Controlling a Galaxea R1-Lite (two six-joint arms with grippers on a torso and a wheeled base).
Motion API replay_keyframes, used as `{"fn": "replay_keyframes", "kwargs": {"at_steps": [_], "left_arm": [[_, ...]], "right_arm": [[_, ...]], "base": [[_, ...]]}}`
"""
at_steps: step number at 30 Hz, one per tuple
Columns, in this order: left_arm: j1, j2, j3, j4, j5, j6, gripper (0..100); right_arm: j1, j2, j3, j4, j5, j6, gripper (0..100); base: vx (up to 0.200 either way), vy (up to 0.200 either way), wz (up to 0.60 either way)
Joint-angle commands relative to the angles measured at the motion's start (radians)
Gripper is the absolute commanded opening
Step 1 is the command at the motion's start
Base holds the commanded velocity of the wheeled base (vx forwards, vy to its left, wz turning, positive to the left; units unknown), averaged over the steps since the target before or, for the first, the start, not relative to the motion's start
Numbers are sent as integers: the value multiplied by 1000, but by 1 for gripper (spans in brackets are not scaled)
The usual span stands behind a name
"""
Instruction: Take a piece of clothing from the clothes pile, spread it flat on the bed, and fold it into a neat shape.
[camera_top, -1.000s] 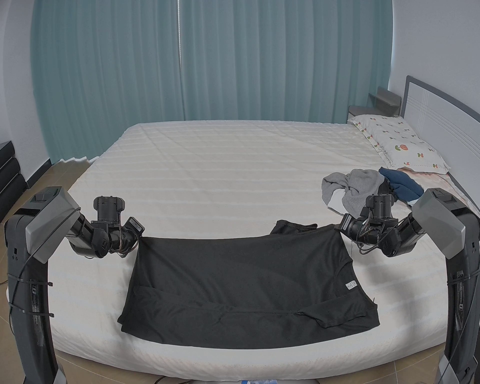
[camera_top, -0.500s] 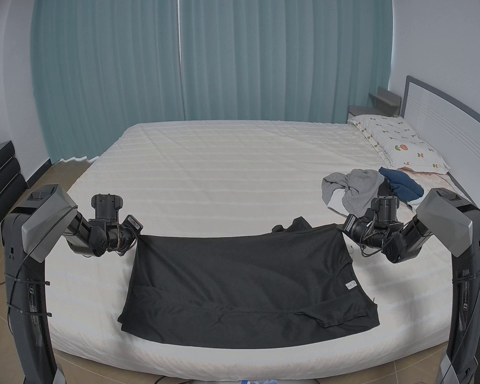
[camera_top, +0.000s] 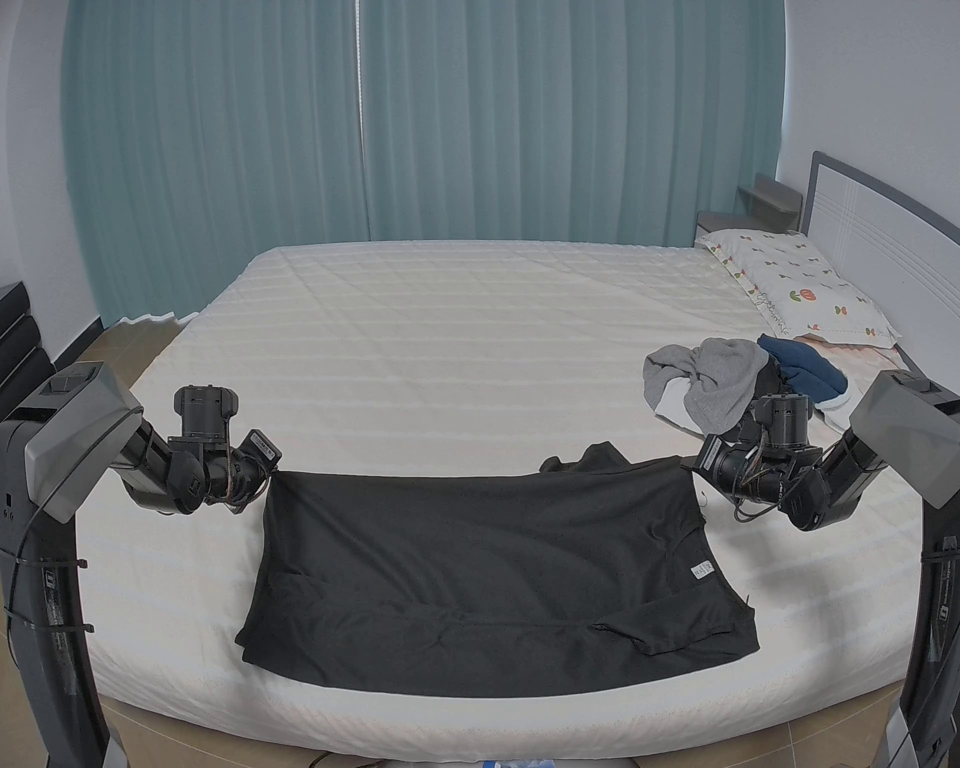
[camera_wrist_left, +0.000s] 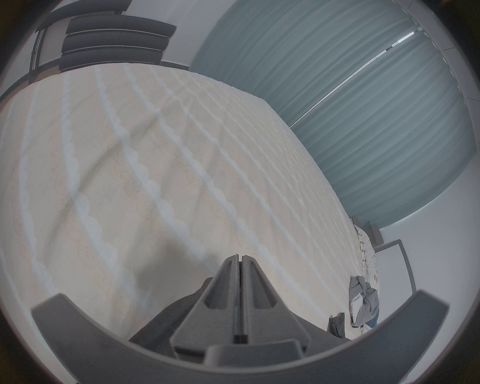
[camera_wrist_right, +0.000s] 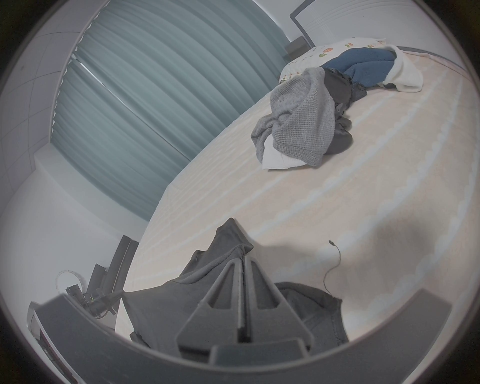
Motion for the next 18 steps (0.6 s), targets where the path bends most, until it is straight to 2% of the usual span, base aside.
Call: {"fn": "replay_keyframes", "kwargs": {"at_steps": [1, 11, 18], "left_arm": [[1, -14, 21, 0, -2, 18, 0], [2, 23, 30, -94, -3, 30, 0], [1, 35, 27, -100, -2, 30, 0]], "right_arm": [[-1, -20, 30, -1, 6, -1, 0], [-1, 23, 2, -88, -4, 31, 0], [-16, 22, 5, -91, -2, 32, 0]], "base": [[0, 0, 0], [0, 0, 0], [0, 0, 0]]}}
